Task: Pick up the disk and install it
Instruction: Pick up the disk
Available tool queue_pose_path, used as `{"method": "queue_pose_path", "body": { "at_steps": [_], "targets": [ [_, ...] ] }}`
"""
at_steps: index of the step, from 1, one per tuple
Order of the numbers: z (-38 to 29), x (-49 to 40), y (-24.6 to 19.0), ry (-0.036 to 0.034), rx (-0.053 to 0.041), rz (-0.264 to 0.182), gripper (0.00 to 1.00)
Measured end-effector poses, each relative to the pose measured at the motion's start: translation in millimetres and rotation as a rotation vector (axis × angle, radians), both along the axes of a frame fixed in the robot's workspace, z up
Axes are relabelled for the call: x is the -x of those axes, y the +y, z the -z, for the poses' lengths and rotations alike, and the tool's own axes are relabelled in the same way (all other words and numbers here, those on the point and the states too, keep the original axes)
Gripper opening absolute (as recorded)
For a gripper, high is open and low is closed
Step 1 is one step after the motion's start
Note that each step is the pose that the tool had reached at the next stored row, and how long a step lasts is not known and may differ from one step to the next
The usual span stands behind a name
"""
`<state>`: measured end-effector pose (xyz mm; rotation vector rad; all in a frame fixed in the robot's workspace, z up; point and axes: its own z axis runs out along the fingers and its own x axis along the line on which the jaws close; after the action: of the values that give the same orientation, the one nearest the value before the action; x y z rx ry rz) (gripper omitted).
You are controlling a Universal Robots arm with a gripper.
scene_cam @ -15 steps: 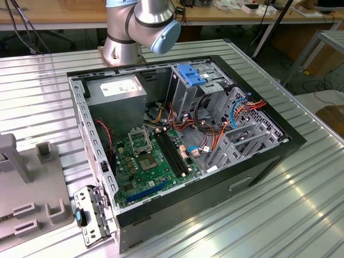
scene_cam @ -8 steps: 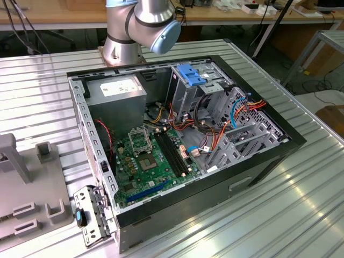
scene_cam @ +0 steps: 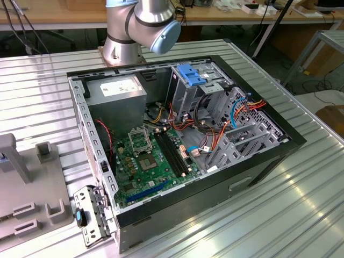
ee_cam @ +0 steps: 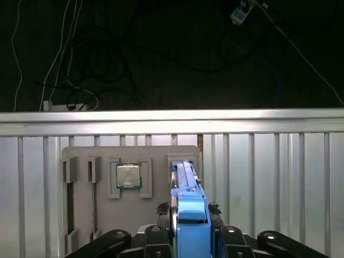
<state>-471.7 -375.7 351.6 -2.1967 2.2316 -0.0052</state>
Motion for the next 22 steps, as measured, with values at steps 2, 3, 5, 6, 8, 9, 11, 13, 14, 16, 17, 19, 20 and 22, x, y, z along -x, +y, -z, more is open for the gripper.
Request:
{"method": "queue_pose_path", "body": {
  "at_steps": [2, 3, 5, 6, 8, 9, 11, 13, 14, 16, 17, 19, 20, 22],
  "targets": [
    [-4.7, 0.0, 0.0, 0.0001, 0.0010, 0.000, 0.37],
    [-5.8, 0.0, 0.0, 0.0001, 0.0014, 0.000, 0.37],
    [-5.9, 0.0, 0.0, -0.0002, 0.0015, 0.000, 0.37],
    [-6.0, 0.0, 0.0, -0.0002, 0.0016, 0.000, 0.37],
    [-6.2, 0.0, 0.0, 0.0000, 0.0018, 0.000, 0.37],
    [-6.2, 0.0, 0.0, -0.0001, 0.0019, 0.000, 0.37],
    [-6.3, 0.0, 0.0, 0.0001, 0.0020, 0.000, 0.37],
    [-6.4, 0.0, 0.0, 0.0000, 0.0021, 0.000, 0.37],
    [-6.5, 0.0, 0.0, -0.0006, 0.0023, 0.000, 0.37],
    [-6.5, 0.1, 0.1, -0.0098, 0.0023, 0.000, 0.37],
    [-6.4, 0.1, 0.1, -0.0213, 0.0021, 0.000, 0.37],
    [-6.4, 0.2, 0.0, -0.0405, 0.0022, -0.001, 0.37],
    [-6.4, 0.4, 0.0, -0.0429, 0.0021, -0.001, 0.37],
    [-6.5, 0.7, 0.0, -0.0450, 0.0022, -0.001, 0.37]
  ]
}}
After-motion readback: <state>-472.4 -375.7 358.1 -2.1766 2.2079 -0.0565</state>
